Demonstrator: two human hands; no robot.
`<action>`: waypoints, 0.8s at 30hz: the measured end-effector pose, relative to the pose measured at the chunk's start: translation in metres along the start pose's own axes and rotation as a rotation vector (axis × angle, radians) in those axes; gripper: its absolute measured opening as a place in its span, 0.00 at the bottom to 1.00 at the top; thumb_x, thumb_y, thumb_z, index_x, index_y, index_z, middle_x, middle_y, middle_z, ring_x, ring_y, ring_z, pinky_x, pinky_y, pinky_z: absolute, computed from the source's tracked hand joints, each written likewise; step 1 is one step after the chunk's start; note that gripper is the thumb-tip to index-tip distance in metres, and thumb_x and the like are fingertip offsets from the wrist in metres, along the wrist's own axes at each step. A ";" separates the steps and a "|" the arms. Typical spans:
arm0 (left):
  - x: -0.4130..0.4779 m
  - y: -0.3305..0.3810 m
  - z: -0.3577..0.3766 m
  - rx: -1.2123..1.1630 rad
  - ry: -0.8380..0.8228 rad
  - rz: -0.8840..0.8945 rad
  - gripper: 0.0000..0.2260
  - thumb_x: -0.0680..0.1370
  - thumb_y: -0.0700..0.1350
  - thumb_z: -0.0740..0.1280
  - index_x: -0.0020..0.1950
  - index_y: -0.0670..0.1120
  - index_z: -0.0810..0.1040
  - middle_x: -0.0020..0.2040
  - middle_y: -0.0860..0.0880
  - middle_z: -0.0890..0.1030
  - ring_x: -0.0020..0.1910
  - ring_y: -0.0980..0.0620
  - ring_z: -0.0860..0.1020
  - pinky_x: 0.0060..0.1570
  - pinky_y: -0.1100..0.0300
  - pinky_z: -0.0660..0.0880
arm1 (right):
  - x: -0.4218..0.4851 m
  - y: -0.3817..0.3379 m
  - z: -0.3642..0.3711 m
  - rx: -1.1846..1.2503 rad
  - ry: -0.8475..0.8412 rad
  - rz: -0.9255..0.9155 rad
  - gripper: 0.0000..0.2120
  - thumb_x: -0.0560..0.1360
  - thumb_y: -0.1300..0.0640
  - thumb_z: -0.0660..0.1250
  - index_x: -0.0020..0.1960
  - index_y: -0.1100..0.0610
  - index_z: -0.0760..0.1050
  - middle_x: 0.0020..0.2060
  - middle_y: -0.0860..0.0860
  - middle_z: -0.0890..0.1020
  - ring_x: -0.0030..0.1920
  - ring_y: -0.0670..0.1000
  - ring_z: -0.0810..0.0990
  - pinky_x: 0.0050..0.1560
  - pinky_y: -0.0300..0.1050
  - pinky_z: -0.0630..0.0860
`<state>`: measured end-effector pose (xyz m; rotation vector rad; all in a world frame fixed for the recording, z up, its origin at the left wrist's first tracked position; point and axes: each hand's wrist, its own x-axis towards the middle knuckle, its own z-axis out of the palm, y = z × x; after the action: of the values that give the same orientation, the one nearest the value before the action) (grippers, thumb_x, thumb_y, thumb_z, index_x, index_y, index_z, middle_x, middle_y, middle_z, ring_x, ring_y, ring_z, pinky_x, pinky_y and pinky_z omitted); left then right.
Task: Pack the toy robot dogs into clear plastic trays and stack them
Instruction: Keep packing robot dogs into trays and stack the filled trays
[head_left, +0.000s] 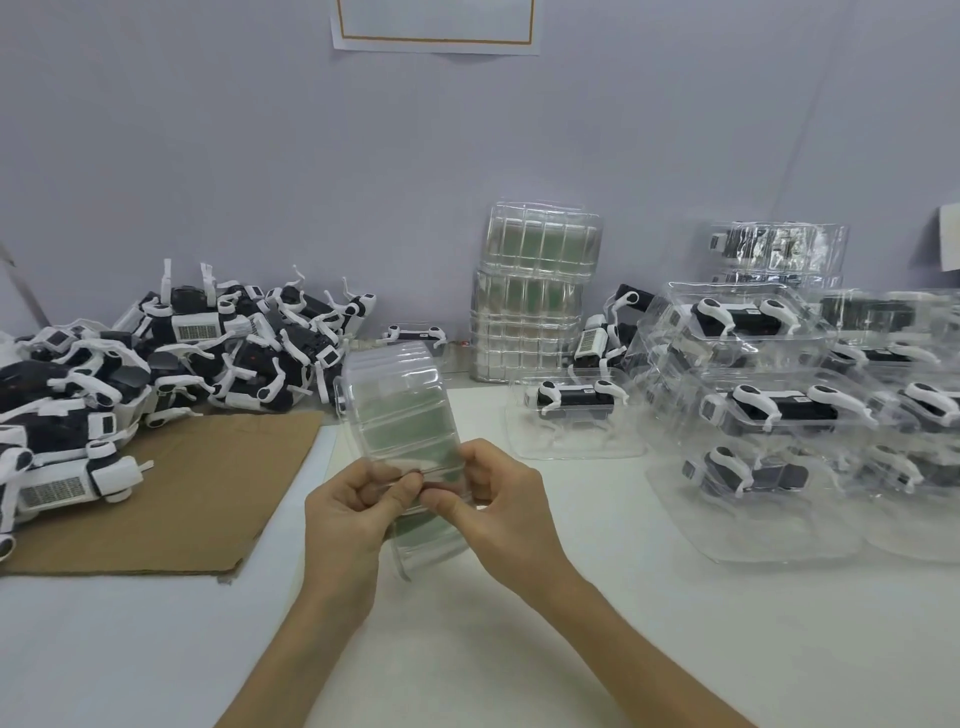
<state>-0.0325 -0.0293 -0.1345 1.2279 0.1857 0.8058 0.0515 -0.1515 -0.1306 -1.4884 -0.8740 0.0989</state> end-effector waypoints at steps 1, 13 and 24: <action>0.000 0.001 0.000 -0.001 0.005 -0.002 0.03 0.67 0.40 0.73 0.39 0.46 0.86 0.39 0.39 0.85 0.39 0.44 0.85 0.36 0.61 0.80 | 0.000 -0.001 0.000 -0.003 -0.003 -0.002 0.12 0.72 0.62 0.76 0.54 0.57 0.80 0.43 0.46 0.87 0.45 0.45 0.86 0.46 0.39 0.79; 0.003 0.008 -0.004 0.001 -0.288 -0.104 0.15 0.80 0.48 0.62 0.63 0.45 0.82 0.61 0.39 0.82 0.62 0.39 0.80 0.63 0.45 0.76 | 0.002 0.001 0.000 -0.001 -0.012 0.030 0.12 0.77 0.59 0.72 0.57 0.51 0.75 0.45 0.45 0.85 0.46 0.45 0.84 0.45 0.35 0.77; 0.000 0.003 0.003 0.193 -0.011 0.075 0.14 0.80 0.33 0.65 0.46 0.49 0.85 0.42 0.46 0.86 0.42 0.51 0.85 0.42 0.64 0.79 | 0.002 0.005 0.004 -0.034 -0.026 -0.019 0.13 0.76 0.60 0.72 0.58 0.52 0.74 0.45 0.43 0.85 0.46 0.44 0.84 0.46 0.33 0.76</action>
<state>-0.0327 -0.0314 -0.1310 1.4280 0.2136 0.8605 0.0530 -0.1459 -0.1346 -1.5137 -0.9147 0.0905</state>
